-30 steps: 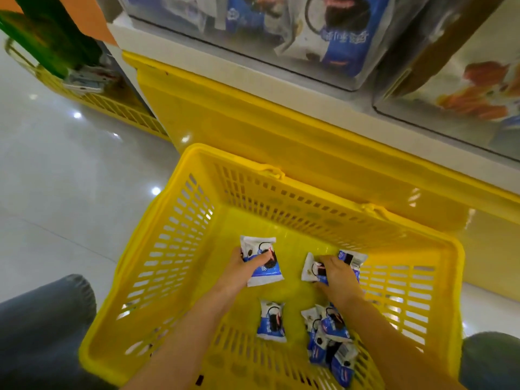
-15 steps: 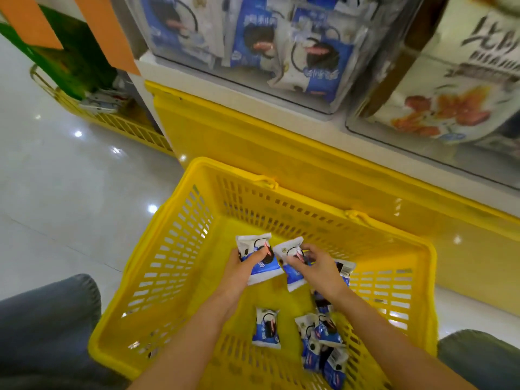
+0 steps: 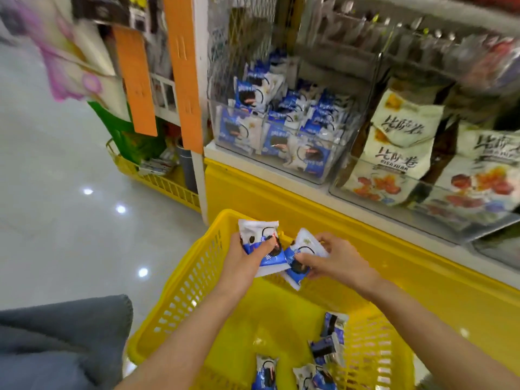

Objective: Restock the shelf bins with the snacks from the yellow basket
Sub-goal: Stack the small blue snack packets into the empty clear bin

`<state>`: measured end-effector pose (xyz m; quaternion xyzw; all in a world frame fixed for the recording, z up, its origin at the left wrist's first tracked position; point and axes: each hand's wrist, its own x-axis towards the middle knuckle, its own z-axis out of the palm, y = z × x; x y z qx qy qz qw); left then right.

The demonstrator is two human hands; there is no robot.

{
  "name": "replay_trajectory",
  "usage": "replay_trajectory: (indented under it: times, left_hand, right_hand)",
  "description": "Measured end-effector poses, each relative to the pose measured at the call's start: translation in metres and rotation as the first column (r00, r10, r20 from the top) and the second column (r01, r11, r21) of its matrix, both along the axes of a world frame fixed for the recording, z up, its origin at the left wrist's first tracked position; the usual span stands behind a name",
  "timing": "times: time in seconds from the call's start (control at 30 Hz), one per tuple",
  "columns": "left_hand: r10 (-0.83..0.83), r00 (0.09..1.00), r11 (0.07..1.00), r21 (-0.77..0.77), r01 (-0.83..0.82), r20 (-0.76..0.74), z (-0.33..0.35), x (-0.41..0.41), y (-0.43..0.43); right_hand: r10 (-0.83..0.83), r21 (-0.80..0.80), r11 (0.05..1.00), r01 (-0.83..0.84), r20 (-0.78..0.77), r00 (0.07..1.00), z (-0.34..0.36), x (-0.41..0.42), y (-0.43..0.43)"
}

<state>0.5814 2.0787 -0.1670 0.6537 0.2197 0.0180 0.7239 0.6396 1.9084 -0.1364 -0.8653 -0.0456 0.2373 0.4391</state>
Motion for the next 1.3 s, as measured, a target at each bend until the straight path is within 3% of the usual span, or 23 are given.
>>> replay_trajectory:
  times: [0.13, 0.4, 0.6, 0.77, 0.93, 1.17, 1.23, 1.3]
  left_hand:
    - [0.042, 0.996, 0.999, -0.009, -0.041, 0.082, 0.049, 0.008, 0.021]
    - [0.027, 0.987, 0.995, 0.089, -0.042, 0.160, 0.111, 0.014, 0.069]
    - [0.122, 0.982, 0.992, 0.024, -0.126, 0.143, 0.125, 0.027, 0.085]
    - [0.183, 0.981, 0.978, -0.110, -0.176, 0.058, 0.124, 0.039, 0.097]
    - [0.151, 0.988, 0.977, -0.153, -0.146, 0.020, 0.125, 0.050, 0.111]
    - [0.129, 0.991, 0.955, -0.274, -0.113, 0.044, 0.134, 0.055, 0.118]
    - [0.116, 0.992, 0.947, -0.305, -0.097, 0.045, 0.136, 0.055, 0.115]
    - [0.107, 0.993, 0.939, -0.333, -0.088, 0.039, 0.137, 0.054, 0.112]
  right_hand:
    - [-0.019, -0.104, 0.994, 0.046, 0.246, 0.969, 0.056, 0.013, 0.009]
    - [-0.111, 0.068, 0.994, 0.088, 0.562, 0.820, 0.153, 0.056, 0.060]
    - [-0.123, 0.104, 0.992, 0.072, 0.649, 0.751, 0.162, 0.106, 0.115]
    - [-0.137, 0.024, 0.988, 0.151, 0.571, 0.809, 0.145, 0.148, 0.153]
    - [0.016, -0.116, 0.992, 0.045, 0.475, 0.880, 0.126, 0.176, 0.177]
    - [0.098, -0.280, 0.959, 0.039, 0.461, 0.882, 0.128, 0.185, 0.185]
    - [0.071, -0.273, 0.958, 0.090, 0.529, 0.846, 0.135, 0.175, 0.181]
    - [0.021, -0.140, 0.985, 0.098, 0.668, 0.744, 0.142, 0.154, 0.175]
